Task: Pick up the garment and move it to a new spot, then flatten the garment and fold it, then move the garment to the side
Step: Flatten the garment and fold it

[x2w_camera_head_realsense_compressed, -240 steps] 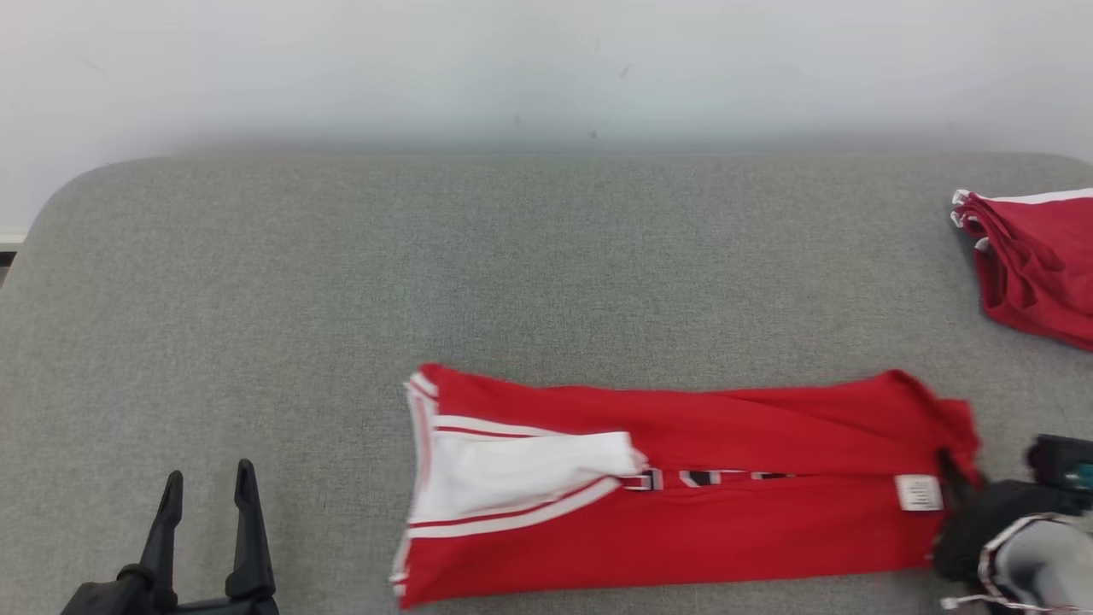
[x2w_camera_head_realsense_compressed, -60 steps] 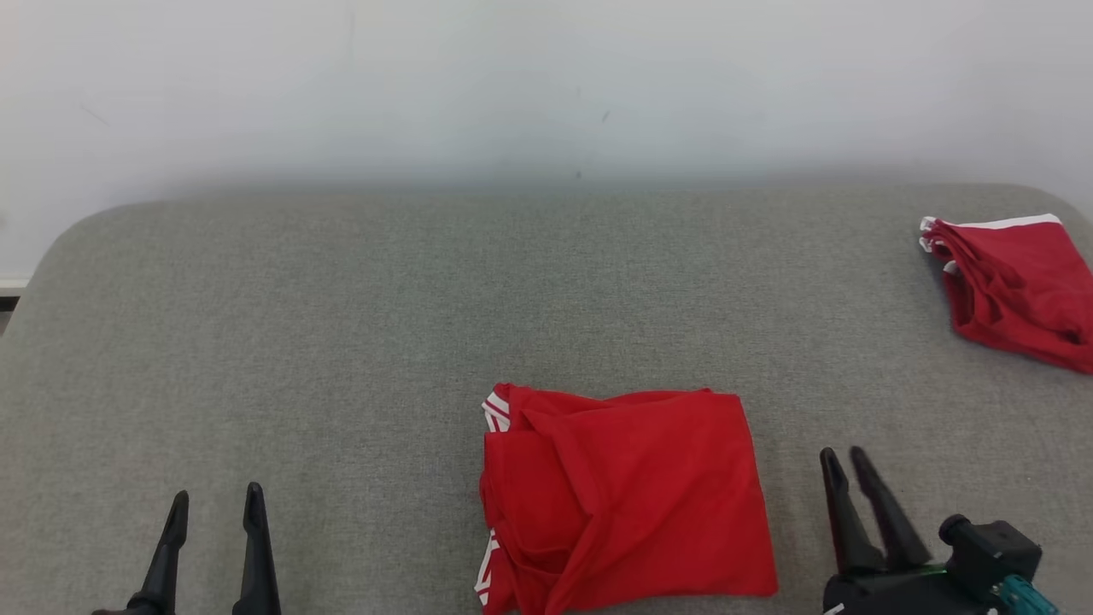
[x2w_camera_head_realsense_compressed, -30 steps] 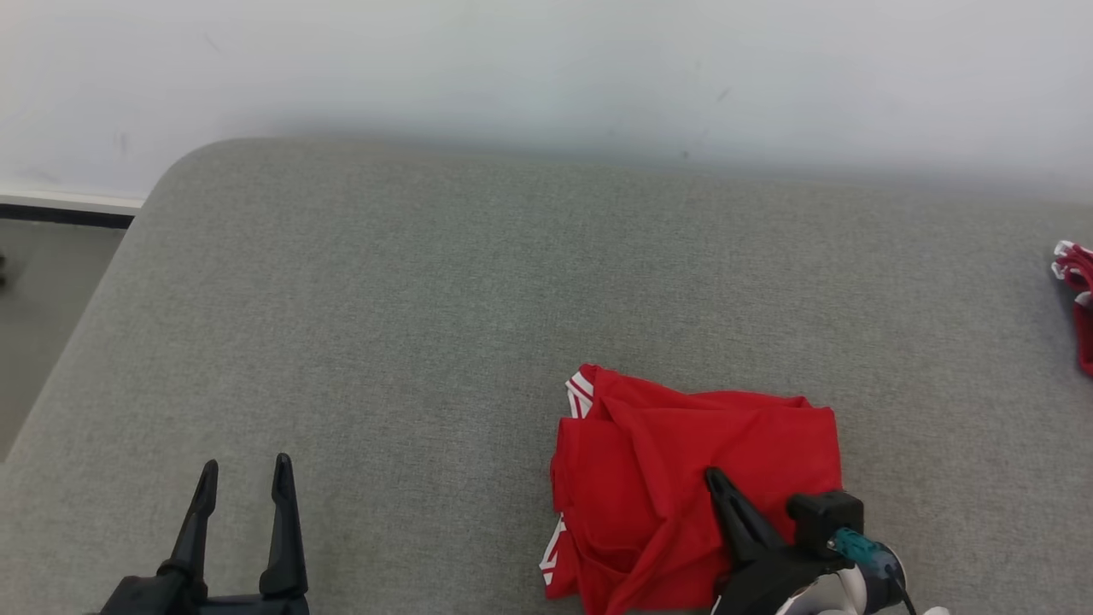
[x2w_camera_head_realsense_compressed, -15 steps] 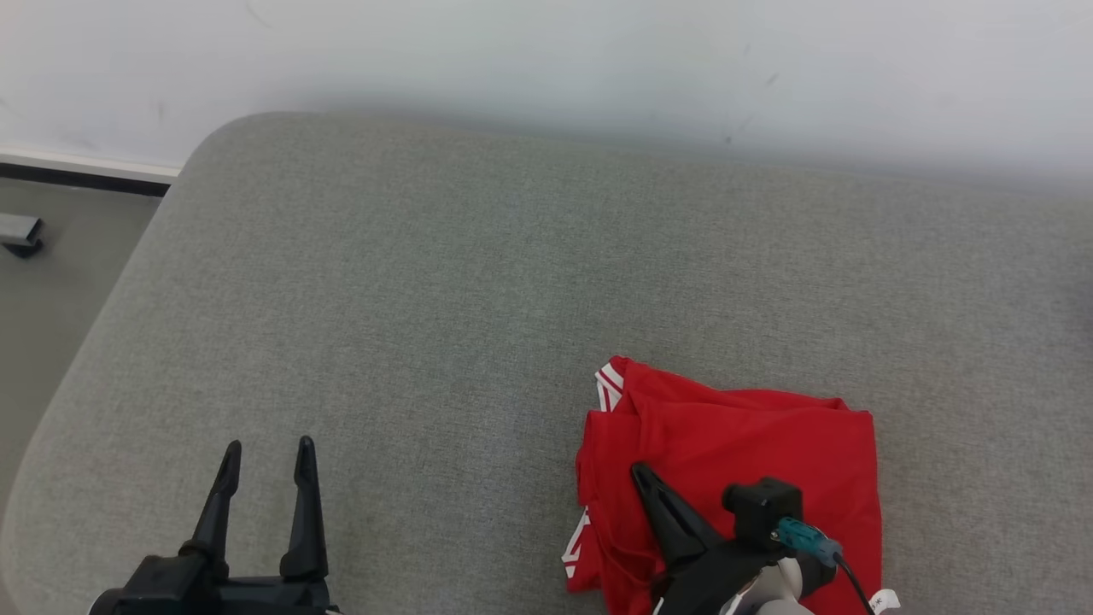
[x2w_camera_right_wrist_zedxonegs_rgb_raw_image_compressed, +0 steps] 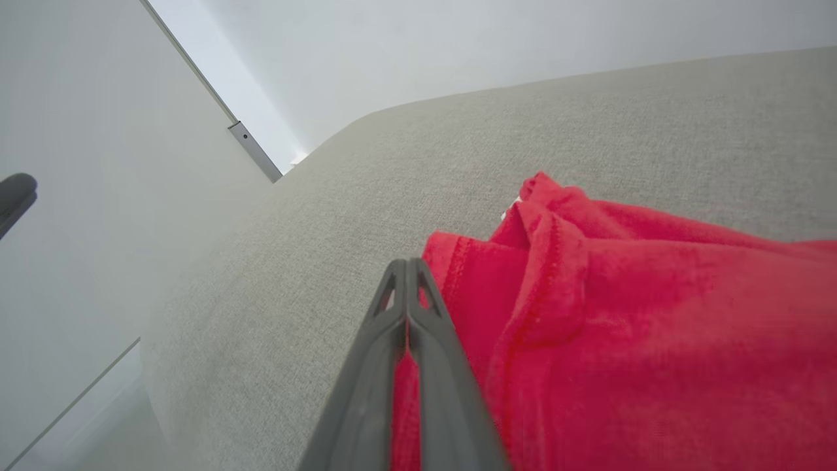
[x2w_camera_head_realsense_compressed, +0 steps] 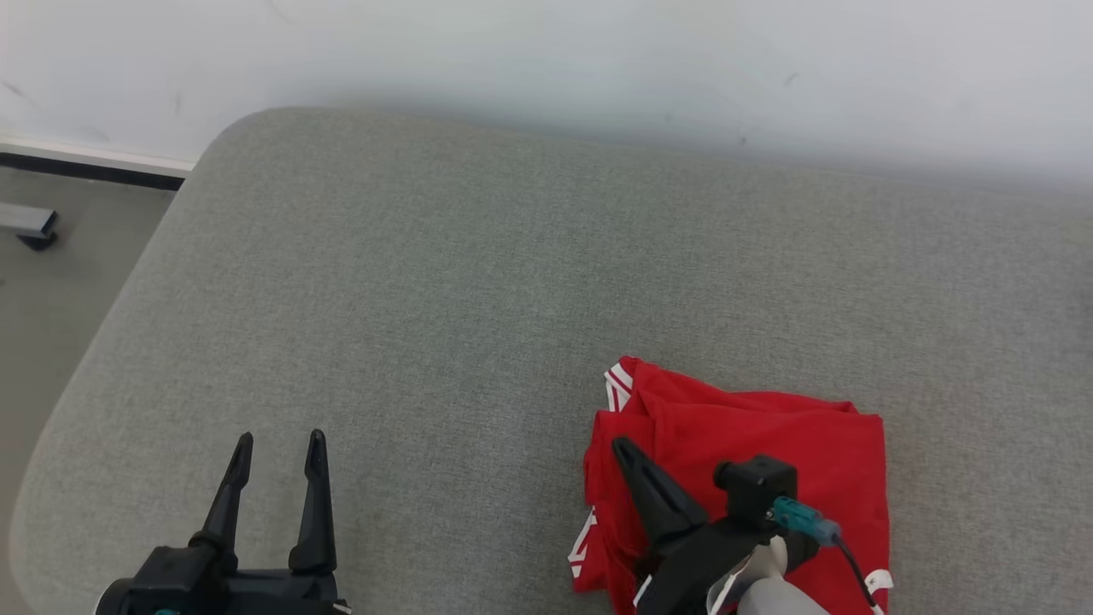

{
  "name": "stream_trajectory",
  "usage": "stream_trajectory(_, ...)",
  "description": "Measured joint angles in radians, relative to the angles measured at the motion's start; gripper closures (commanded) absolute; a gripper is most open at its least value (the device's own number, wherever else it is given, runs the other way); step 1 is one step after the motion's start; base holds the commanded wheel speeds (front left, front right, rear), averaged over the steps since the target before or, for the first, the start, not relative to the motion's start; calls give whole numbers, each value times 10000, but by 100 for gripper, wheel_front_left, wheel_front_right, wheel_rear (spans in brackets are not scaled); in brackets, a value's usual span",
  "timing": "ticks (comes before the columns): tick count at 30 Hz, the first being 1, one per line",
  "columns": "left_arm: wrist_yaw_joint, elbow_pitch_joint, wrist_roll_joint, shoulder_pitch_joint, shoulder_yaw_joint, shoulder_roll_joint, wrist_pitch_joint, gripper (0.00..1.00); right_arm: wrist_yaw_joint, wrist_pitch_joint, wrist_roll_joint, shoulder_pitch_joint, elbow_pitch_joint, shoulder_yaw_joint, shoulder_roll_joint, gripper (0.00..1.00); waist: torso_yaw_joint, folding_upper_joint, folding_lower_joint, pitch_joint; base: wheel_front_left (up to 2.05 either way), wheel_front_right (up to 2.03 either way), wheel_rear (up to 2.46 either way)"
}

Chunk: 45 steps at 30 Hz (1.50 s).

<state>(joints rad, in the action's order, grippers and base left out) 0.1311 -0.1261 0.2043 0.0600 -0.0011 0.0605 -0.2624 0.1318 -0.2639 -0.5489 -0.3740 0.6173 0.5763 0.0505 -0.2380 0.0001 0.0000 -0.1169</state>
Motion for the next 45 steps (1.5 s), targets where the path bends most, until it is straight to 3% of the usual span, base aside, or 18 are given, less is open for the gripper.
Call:
stream_trajectory(11,2,69,-4,-194,59,33,0,0,0,-2,1595,455,-1457,-2084,13,100,754,0,0,242,0,0,0)
stream_trajectory(17,2,105,-2,-250,245,79,-2,0,0,0,2157,1044,-2397,-3055,441,100,1323,0,0,343,0,0,0)
stream_trajectory(27,2,104,10,-567,587,132,0,0,0,-2,2562,2053,-3578,-3480,1072,100,2310,0,-1,560,0,0,0)
stream_trajectory(34,2,142,25,-712,715,155,0,0,0,-2,2656,2824,-4092,-3996,1156,100,2644,0,-1,780,0,0,0)
stream_trajectory(35,2,174,19,-768,736,151,-2,0,0,-2,2675,2946,-4149,-4080,1158,64,2678,0,0,822,0,0,0)
stream_trajectory(36,2,207,-12,-836,734,134,0,0,0,-2,2704,3071,-4197,-4182,1152,64,2705,0,0,875,0,0,0)
stream_trajectory(37,2,221,-21,-908,742,113,-2,0,0,0,2729,3189,-4245,-4266,1143,0,2729,-1,0,927,0,0,0)
stream_trajectory(45,2,198,-155,-1236,890,117,0,0,0,-2,2884,3843,-4550,-4667,1003,0,2888,-1,-1,1218,0,0,0)
